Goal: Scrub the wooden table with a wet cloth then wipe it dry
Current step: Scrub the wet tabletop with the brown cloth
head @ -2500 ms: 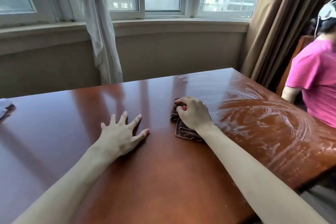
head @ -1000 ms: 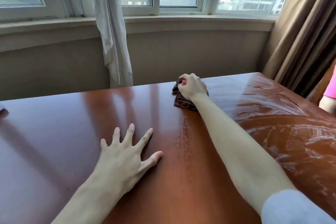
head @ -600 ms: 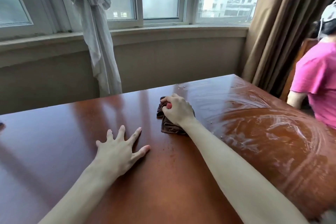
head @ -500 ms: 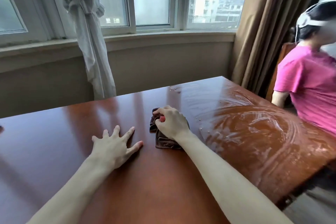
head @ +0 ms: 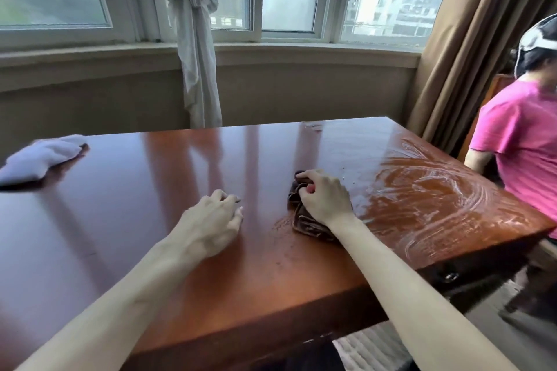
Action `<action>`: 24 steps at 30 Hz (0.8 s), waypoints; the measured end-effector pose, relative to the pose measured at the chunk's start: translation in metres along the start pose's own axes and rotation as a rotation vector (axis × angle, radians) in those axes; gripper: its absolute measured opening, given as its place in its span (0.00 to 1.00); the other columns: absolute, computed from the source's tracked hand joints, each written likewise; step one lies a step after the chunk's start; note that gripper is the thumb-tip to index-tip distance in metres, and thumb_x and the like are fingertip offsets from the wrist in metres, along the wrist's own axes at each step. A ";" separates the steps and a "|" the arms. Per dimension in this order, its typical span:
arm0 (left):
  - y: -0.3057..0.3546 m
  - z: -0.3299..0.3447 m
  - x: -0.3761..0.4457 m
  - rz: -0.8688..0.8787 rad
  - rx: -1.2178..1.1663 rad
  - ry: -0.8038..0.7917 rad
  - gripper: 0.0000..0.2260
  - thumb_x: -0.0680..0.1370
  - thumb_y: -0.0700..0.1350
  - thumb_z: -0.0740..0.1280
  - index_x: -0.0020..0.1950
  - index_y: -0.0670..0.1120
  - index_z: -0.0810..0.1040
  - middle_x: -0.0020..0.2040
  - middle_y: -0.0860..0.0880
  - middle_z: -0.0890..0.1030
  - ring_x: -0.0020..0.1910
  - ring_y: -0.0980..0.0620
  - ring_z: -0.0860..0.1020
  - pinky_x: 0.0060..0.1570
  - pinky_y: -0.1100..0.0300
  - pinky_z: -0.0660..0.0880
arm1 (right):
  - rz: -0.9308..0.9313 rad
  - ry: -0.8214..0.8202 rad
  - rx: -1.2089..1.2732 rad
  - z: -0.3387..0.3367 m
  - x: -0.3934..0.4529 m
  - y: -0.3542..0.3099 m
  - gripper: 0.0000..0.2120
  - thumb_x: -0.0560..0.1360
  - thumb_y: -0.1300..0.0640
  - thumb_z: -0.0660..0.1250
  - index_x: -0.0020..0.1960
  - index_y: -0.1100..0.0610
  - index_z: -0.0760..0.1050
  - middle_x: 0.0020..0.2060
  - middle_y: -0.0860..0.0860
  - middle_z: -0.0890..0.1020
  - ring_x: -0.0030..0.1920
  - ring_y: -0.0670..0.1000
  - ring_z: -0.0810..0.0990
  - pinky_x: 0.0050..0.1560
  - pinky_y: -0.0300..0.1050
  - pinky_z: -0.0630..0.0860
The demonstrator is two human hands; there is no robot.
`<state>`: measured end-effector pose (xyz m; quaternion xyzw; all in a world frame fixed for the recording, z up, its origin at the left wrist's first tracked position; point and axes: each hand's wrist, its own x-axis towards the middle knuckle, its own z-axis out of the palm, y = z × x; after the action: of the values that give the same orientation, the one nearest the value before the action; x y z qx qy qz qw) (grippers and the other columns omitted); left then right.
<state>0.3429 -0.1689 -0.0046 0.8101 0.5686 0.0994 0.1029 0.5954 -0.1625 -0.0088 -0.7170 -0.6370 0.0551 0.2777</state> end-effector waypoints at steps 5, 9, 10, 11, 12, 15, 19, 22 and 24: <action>-0.005 0.012 -0.032 0.015 0.108 -0.026 0.25 0.83 0.60 0.54 0.80 0.58 0.60 0.79 0.48 0.62 0.77 0.45 0.60 0.73 0.46 0.63 | -0.289 -0.070 0.052 0.012 -0.053 -0.027 0.20 0.73 0.56 0.64 0.61 0.42 0.81 0.65 0.37 0.78 0.63 0.44 0.77 0.58 0.43 0.75; -0.002 0.016 -0.040 -0.025 0.143 -0.102 0.25 0.83 0.64 0.49 0.80 0.64 0.52 0.83 0.48 0.52 0.81 0.42 0.50 0.78 0.42 0.51 | -0.332 -0.200 0.304 -0.008 -0.044 -0.006 0.23 0.71 0.63 0.66 0.60 0.43 0.83 0.61 0.38 0.81 0.55 0.38 0.81 0.50 0.37 0.76; -0.001 0.016 -0.041 -0.029 0.143 -0.107 0.25 0.83 0.64 0.48 0.80 0.65 0.52 0.83 0.48 0.52 0.81 0.42 0.50 0.78 0.41 0.51 | -0.199 -0.101 0.258 -0.006 -0.033 -0.005 0.21 0.72 0.60 0.67 0.60 0.42 0.83 0.61 0.38 0.81 0.52 0.38 0.80 0.53 0.42 0.78; -0.001 0.015 -0.042 -0.032 0.147 -0.110 0.25 0.83 0.64 0.48 0.80 0.65 0.52 0.83 0.49 0.53 0.81 0.42 0.51 0.78 0.41 0.51 | -0.070 -0.017 0.143 -0.001 -0.027 -0.009 0.19 0.73 0.57 0.67 0.61 0.42 0.82 0.61 0.39 0.81 0.53 0.41 0.80 0.56 0.46 0.78; 0.000 0.013 -0.040 -0.034 0.154 -0.112 0.25 0.83 0.64 0.49 0.80 0.65 0.54 0.82 0.49 0.55 0.80 0.41 0.53 0.77 0.42 0.54 | -0.029 0.013 0.029 0.007 -0.027 -0.015 0.19 0.73 0.54 0.66 0.62 0.42 0.81 0.63 0.40 0.80 0.56 0.46 0.80 0.58 0.47 0.77; -0.001 0.005 -0.029 -0.028 0.177 -0.078 0.24 0.82 0.64 0.51 0.78 0.64 0.60 0.77 0.49 0.65 0.73 0.42 0.65 0.71 0.45 0.65 | -0.266 -0.122 0.082 0.020 -0.035 -0.034 0.21 0.72 0.51 0.63 0.63 0.39 0.79 0.64 0.36 0.78 0.62 0.43 0.78 0.62 0.46 0.76; -0.009 -0.001 -0.003 -0.059 0.167 -0.045 0.25 0.82 0.63 0.52 0.79 0.62 0.58 0.79 0.46 0.61 0.76 0.41 0.62 0.74 0.43 0.61 | -0.112 -0.055 0.072 0.021 -0.004 -0.036 0.25 0.73 0.48 0.63 0.70 0.40 0.73 0.66 0.41 0.78 0.62 0.52 0.79 0.61 0.52 0.77; -0.016 0.001 0.023 -0.088 0.141 -0.016 0.26 0.82 0.63 0.52 0.80 0.61 0.57 0.81 0.45 0.56 0.79 0.40 0.54 0.77 0.41 0.54 | -0.103 -0.060 -0.025 0.038 0.016 -0.044 0.24 0.75 0.49 0.64 0.71 0.45 0.74 0.67 0.46 0.77 0.65 0.55 0.77 0.62 0.53 0.76; -0.020 0.005 0.050 -0.073 0.127 0.027 0.26 0.82 0.63 0.51 0.81 0.61 0.56 0.82 0.45 0.55 0.80 0.40 0.51 0.78 0.41 0.52 | -0.145 -0.096 0.009 0.043 0.035 -0.042 0.23 0.74 0.49 0.63 0.69 0.44 0.76 0.65 0.44 0.78 0.64 0.52 0.78 0.62 0.52 0.76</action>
<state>0.3432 -0.1154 -0.0125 0.7923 0.6042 0.0703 0.0470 0.5460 -0.1137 -0.0157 -0.6643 -0.6995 0.0718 0.2534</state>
